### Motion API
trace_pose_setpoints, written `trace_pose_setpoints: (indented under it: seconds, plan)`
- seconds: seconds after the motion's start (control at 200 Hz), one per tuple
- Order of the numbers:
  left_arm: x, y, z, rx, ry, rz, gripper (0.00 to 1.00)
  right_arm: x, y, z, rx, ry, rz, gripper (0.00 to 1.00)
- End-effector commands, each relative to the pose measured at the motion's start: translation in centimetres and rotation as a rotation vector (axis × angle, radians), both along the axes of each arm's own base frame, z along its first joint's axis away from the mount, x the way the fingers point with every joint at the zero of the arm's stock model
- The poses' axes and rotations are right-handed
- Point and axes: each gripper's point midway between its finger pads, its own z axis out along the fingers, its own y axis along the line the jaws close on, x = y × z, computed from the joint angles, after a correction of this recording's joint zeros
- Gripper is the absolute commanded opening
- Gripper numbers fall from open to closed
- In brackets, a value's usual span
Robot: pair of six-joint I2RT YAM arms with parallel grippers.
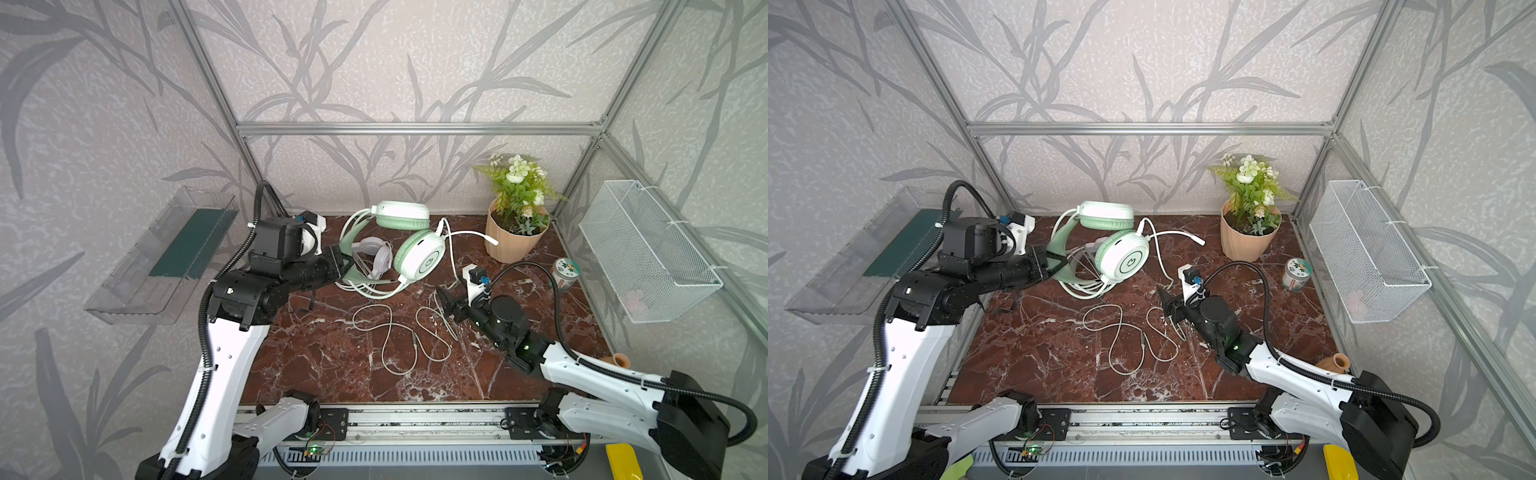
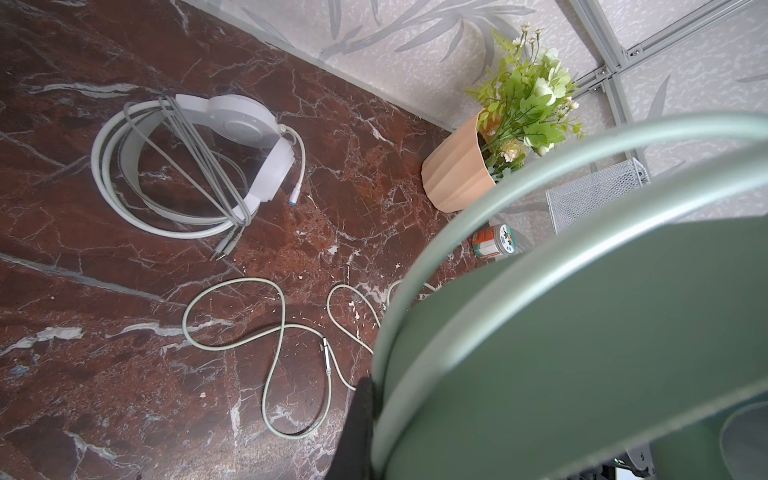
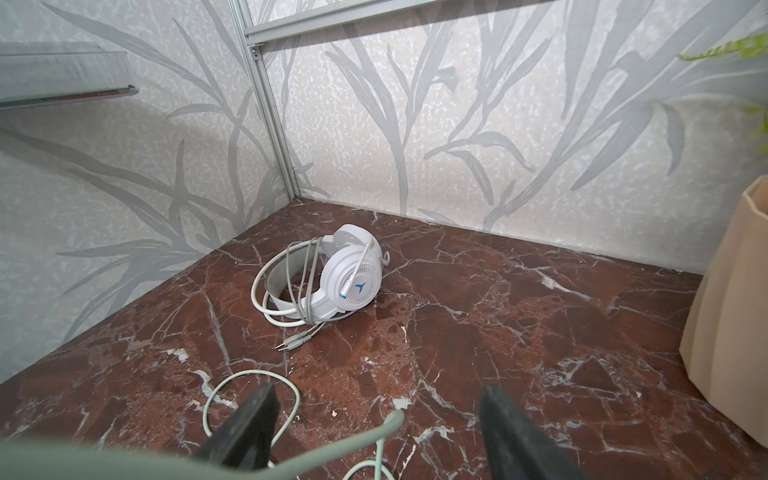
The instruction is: Wrap the headphones
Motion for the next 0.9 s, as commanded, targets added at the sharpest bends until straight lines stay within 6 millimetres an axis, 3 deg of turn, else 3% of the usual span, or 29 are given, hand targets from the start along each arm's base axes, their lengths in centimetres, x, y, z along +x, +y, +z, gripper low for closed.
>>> trace_pose_setpoints:
  seconds: [0.0, 0.12, 0.315, 0.475, 0.74, 0.79, 0.9]
  plan:
    - [0.1, -0.5, 2.2, -0.050, -0.074, -0.021, 0.00, 0.0, 0.7, 2.9, 0.041, -0.092, 0.029, 0.61]
    - [0.3, -0.3, 2.1, -0.036, -0.072, -0.015, 0.00, -0.5, 0.5, 3.0, 0.042, -0.087, 0.039, 0.29]
    - [0.4, 0.3, 1.3, 0.002, -0.064, -0.001, 0.00, -3.2, 0.1, 3.2, 0.009, -0.077, 0.098, 0.09]
    - [1.1, 2.0, -1.1, 0.108, -0.031, 0.054, 0.00, -7.5, -1.5, 5.6, -0.023, -0.136, 0.125, 0.04]
    - [2.2, 3.8, -5.5, 0.256, 0.008, 0.098, 0.00, -11.1, -8.7, 13.3, 0.035, -0.257, 0.053, 0.00]
    - [2.3, 3.9, -6.1, 0.267, 0.009, 0.091, 0.00, -11.6, -8.9, 14.6, 0.034, -0.289, 0.066, 0.00]
    - [2.2, 3.3, -7.5, 0.276, 0.017, 0.052, 0.00, -13.1, -7.5, 17.0, -0.019, -0.373, 0.180, 0.00]
